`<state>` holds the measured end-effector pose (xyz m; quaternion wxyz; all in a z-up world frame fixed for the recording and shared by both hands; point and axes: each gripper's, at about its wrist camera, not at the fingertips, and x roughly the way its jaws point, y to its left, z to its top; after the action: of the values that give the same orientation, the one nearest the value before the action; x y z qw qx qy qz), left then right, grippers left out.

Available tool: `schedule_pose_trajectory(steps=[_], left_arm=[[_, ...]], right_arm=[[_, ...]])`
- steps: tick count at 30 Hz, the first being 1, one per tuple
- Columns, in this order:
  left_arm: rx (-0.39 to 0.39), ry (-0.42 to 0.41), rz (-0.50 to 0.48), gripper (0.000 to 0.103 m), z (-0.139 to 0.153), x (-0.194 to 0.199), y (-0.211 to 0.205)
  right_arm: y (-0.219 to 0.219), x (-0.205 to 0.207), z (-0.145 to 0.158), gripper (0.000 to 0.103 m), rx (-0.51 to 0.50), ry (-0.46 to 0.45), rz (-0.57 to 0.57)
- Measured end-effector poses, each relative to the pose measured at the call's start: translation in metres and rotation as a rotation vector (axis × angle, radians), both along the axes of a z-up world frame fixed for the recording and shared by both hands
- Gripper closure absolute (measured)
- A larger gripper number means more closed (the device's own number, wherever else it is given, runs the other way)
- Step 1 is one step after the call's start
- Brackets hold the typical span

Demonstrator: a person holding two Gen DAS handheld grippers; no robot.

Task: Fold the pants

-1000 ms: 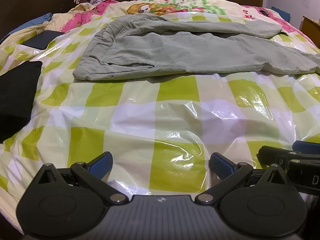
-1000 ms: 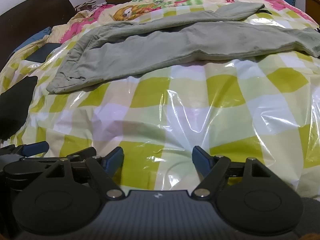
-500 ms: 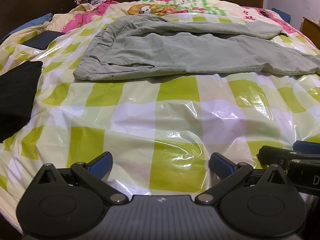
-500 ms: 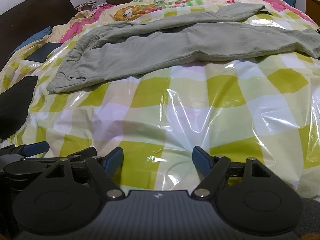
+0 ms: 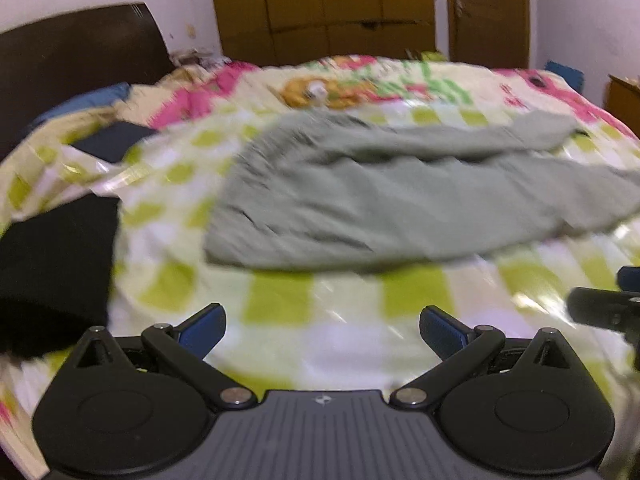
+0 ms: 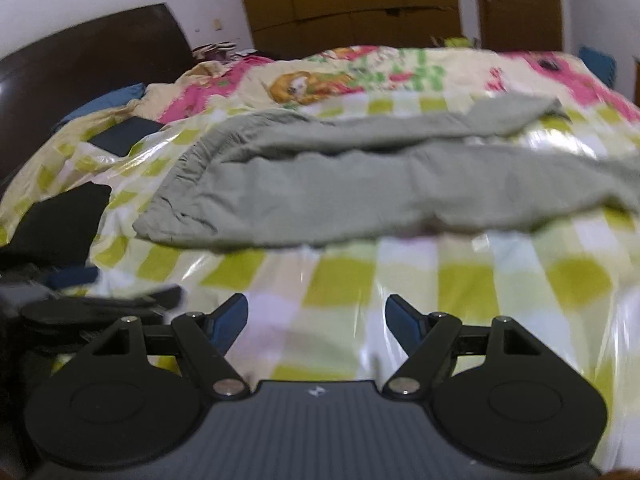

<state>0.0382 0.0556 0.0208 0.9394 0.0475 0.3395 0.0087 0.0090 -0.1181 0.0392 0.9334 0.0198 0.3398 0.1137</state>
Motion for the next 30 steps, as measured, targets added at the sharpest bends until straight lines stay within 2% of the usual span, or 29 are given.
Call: schedule_pose_trajectory(steps=[6, 11, 13, 17, 19, 22, 24, 25, 27, 30], left_arm=[[0.087, -0.038, -0.013, 0.0, -0.005, 0.047, 0.043], [0.128, 0.037, -0.082, 0.0, -0.03, 0.087, 0.06], [0.118, 0.084, -0.115, 0.021, -0.039, 0.1, 0.064], [0.077, 0.097, -0.146, 0.022, -0.048, 0.111, 0.071], [0.076, 0.089, -0.169, 0.029, -0.046, 0.112, 0.072], [0.112, 0.096, -0.201, 0.041, -0.046, 0.11, 0.071], [0.126, 0.099, -0.22, 0.048, -0.046, 0.11, 0.073], [0.121, 0.104, -0.226, 0.052, -0.045, 0.111, 0.076], [0.087, 0.118, -0.225, 0.057, -0.042, 0.114, 0.084], [0.037, 0.135, -0.219, 0.062, -0.038, 0.117, 0.096]], right_arm=[[0.029, 0.058, -0.004, 0.027, -0.053, -0.005, 0.142], [0.058, 0.098, -0.018, 0.03, -0.092, 0.018, 0.277], [0.067, 0.108, -0.026, 0.032, -0.116, 0.035, 0.326], [0.075, 0.115, -0.034, 0.032, -0.139, 0.056, 0.435], [0.079, 0.117, -0.038, 0.033, -0.16, 0.069, 0.476], [0.087, 0.124, -0.045, 0.044, -0.22, 0.095, 0.51], [0.09, 0.131, -0.05, 0.061, -0.24, 0.117, 0.5], [0.091, 0.134, -0.051, 0.064, -0.24, 0.127, 0.494], [0.096, 0.14, -0.05, 0.085, -0.242, 0.15, 0.493], [0.111, 0.143, -0.049, 0.091, -0.256, 0.182, 0.496]])
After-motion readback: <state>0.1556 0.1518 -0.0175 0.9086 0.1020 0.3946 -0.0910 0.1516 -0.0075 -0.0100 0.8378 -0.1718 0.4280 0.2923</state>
